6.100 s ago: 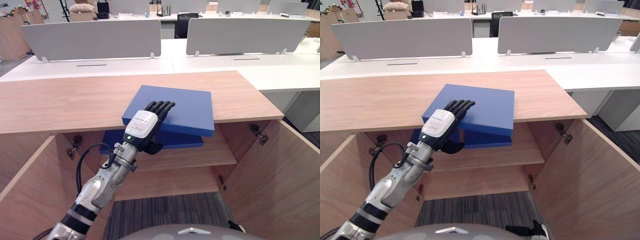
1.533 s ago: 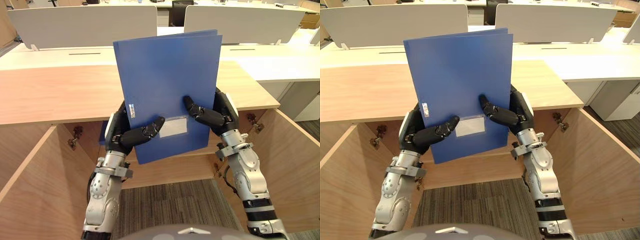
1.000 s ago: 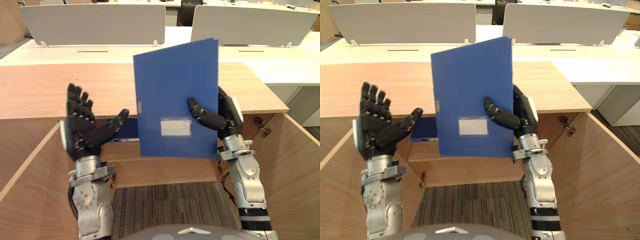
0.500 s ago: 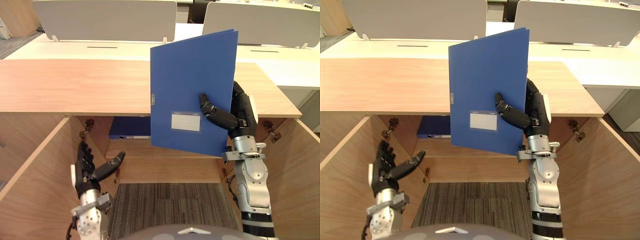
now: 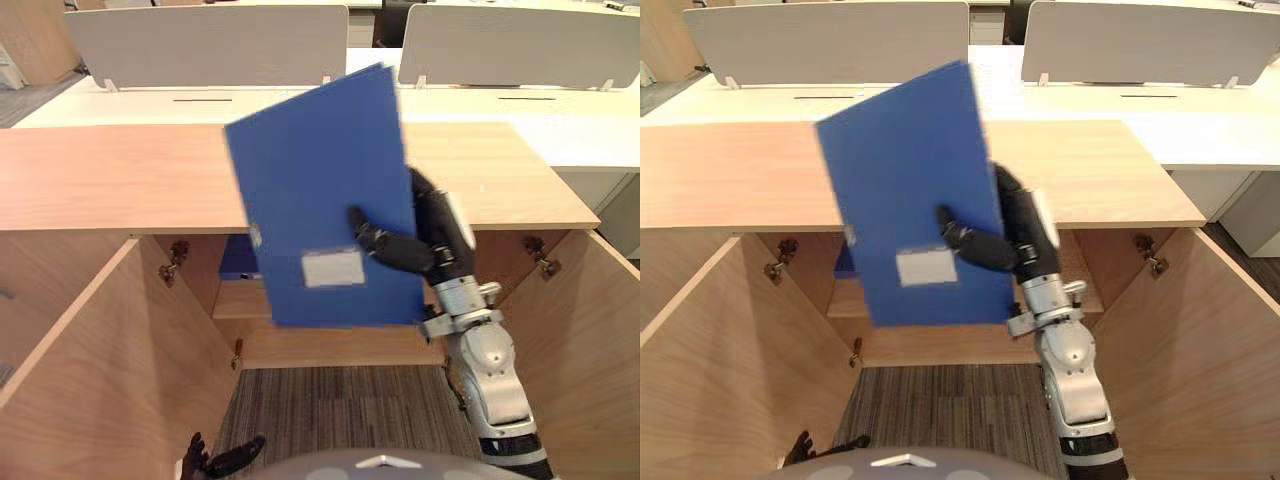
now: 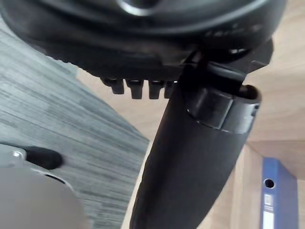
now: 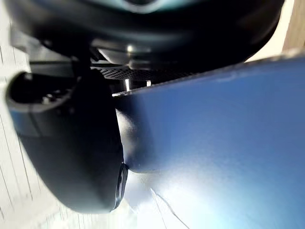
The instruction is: Walk over to the cabinet, pick up the folder, carry it to the office cabinet, place the folder inside the office cabinet, then close the office cabinet door
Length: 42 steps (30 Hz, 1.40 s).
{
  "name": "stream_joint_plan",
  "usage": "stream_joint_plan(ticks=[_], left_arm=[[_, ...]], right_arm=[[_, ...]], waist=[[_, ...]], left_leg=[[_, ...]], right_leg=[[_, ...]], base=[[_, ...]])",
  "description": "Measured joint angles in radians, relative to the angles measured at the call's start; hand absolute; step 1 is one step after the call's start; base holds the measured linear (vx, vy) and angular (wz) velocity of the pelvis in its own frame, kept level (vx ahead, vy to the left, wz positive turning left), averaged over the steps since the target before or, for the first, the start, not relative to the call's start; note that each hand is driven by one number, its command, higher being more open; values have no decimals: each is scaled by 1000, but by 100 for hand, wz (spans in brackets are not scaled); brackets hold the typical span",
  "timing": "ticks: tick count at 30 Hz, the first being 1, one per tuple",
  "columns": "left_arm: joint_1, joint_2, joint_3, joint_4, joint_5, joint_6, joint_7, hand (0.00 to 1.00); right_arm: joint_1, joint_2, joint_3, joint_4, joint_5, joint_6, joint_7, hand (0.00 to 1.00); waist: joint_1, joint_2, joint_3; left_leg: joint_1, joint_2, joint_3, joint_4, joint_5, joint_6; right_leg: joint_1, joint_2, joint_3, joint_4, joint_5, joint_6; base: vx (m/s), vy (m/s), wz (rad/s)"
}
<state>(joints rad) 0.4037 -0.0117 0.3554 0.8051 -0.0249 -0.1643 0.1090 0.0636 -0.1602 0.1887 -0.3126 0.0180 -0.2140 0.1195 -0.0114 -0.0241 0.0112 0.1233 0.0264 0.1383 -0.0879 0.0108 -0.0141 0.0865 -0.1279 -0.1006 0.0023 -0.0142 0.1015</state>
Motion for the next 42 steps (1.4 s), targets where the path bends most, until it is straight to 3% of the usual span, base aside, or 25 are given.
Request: stream_joint_plan(ticks=[8, 11, 14, 16, 18, 22, 30, 35, 42], left_arm=[[-40, 55, -36, 122, -1, -1, -1, 100], [-69, 66, -60, 122, -3, -1, 0, 100], [-160, 83, -83, 118, -5, -5, -2, 100], [-237, 85, -131, 87, -6, -9, -2, 100], [-263, 86, -147, 68, -9, -17, -1, 100], [-350, 106, -181, 20, -14, -25, 2, 100], [-390, 94, -182, -149, -14, -23, 18, 100], [-414, 71, -182, -257, -27, -26, 29, 100], [-430, 45, -185, -349, -42, -20, 22, 100]], right_arm=[[-12, -109, 154, 150, -104, -26, 28, 0], [-26, -165, 198, 208, -155, -25, 24, 0], [-116, -196, 208, 265, -208, -25, 19, 0], [-216, -232, 208, 326, -255, -22, -11, 0], [-252, -244, 206, 344, -265, -21, -33, 0], [-310, -243, 183, 351, -295, -8, -94, 0], [-320, -178, 120, 295, -291, 19, -165, 0], [-346, -106, -3, 214, -213, 20, -247, 0], [-383, -38, -127, 216, -19, 21, -287, 0]], waist=[[17, -3, 20], [21, 2, 42], [21, 7, 152], [21, 48, 250], [22, 58, 293], [19, 53, 380], [35, 59, 424], [63, 67, 439], [79, 66, 463]], left_leg=[[-10, 5, 8, 0, 0, -6], [-75, 10, 19, 12, -3, -11], [-210, 20, 18, 176, -54, -4], [-356, 51, 11, 357, -114, -6], [-416, 62, 8, 411, -128, -5], [-612, 79, -8, 562, -161, -1], [-885, 124, -13, 790, -225, -4], [-1042, 144, -38, 926, -250, -3], [-1127, 148, -58, 992, -261, -11]], right_leg=[[-13, 12, 4, -4, 0, -2], [-91, 11, 22, 20, -3, -8], [-178, 8, 27, 89, -5, -11], [-280, 20, 26, 174, -12, -21], [-340, 23, 25, 226, -23, -27], [-551, 20, 25, 416, -81, -40], [-834, 11, 20, 657, -159, -58], [-986, 7, 12, 807, -200, -66], [-1071, -1, 1, 895, -231, -80]], base=[[-5, -7, -3], [-23, -5, -11], [-65, 3, -2], [-155, 28, -1], [-101, 5, -3], [-138, -30, 2], [-161, -31, -3], [-91, -20, 5], [-25, -20, 7]])
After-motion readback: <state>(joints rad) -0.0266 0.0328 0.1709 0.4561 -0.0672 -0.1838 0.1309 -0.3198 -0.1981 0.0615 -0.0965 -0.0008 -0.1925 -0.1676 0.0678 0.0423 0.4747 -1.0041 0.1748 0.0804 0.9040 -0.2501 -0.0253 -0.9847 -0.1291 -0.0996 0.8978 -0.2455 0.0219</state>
